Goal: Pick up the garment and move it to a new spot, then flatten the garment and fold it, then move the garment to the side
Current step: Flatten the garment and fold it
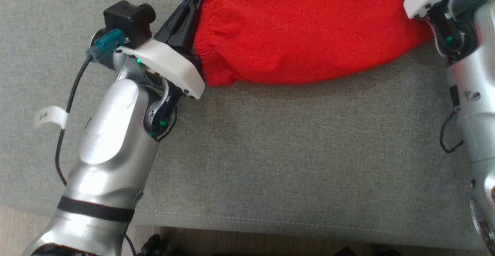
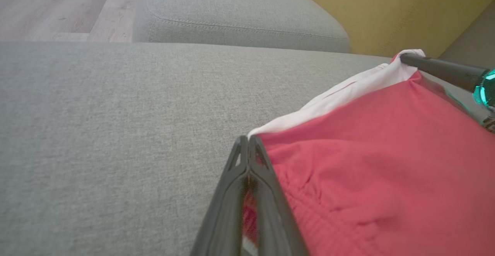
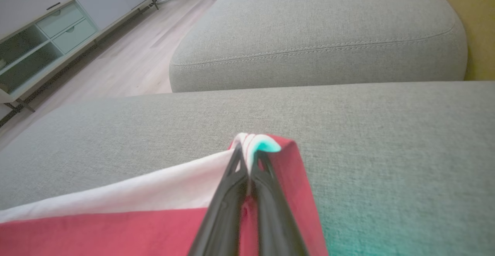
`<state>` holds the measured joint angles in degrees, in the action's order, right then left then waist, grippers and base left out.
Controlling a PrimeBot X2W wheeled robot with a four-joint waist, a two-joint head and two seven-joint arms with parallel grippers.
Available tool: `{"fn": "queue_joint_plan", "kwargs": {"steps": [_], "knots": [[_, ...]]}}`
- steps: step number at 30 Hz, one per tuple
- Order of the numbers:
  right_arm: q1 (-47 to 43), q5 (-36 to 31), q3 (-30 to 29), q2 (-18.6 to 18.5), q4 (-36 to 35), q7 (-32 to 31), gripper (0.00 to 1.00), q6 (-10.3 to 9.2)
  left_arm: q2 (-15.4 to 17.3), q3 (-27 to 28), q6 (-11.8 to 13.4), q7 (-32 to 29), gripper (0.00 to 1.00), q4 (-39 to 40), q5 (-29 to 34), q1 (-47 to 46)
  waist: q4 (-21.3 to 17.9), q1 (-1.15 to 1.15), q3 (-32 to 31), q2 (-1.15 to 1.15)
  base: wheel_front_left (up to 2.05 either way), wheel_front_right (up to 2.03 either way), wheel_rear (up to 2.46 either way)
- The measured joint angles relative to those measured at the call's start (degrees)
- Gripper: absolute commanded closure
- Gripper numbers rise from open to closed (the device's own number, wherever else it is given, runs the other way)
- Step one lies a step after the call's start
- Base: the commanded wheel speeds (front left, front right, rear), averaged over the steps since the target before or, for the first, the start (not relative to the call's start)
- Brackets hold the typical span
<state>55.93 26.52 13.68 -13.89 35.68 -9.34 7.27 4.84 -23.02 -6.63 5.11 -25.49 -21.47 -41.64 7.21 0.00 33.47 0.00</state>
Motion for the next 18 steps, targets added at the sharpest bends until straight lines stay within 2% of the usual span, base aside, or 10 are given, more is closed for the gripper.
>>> {"fn": "queue_joint_plan", "kwargs": {"steps": [1,2,4,9,12,18], "knots": [[0.3,0.3,0.3,0.1,0.6,1.2,0.28,0.0,-0.1,0.0,0.0,0.6,0.49,-0.8,-0.4,-0.2,-0.1,0.0,0.0,0.0,0.0,0.0,0.0],[0.7,0.5,0.8,0.3,1.6,2.0,0.0,0.0,-0.2,0.0,0.0,1.2,0.0,-1.6,-0.6,-0.4,-0.2,0.0,-0.1,0.0,0.0,0.0,0.0],[1.0,0.9,2.0,0.4,2.3,4.3,0.0,0.0,-0.4,0.0,0.0,1.9,0.0,-2.9,-1.1,-0.6,-0.3,0.0,-0.2,0.0,0.0,0.0,0.0],[0.4,0.5,2.4,0.8,2.1,14.8,0.0,0.0,-0.8,2.2,0.3,6.0,0.0,-4.0,-3.8,0.4,-1.0,0.0,-1.6,0.0,0.0,0.0,0.0],[-2.8,-2.8,1.3,1.0,0.7,19.9,0.0,0.0,-0.4,4.0,3.0,8.3,0.0,-1.5,-3.2,3.0,-1.7,0.0,-3.0,0.0,0.0,0.0,0.0],[-13.4,-10.7,-3.7,2.7,-5.6,22.1,0.0,0.0,1.5,7.4,7.6,9.2,0.0,6.3,0.3,9.1,-3.4,-0.01,-5.8,0.0,0.0,0.0,0.0]]}}
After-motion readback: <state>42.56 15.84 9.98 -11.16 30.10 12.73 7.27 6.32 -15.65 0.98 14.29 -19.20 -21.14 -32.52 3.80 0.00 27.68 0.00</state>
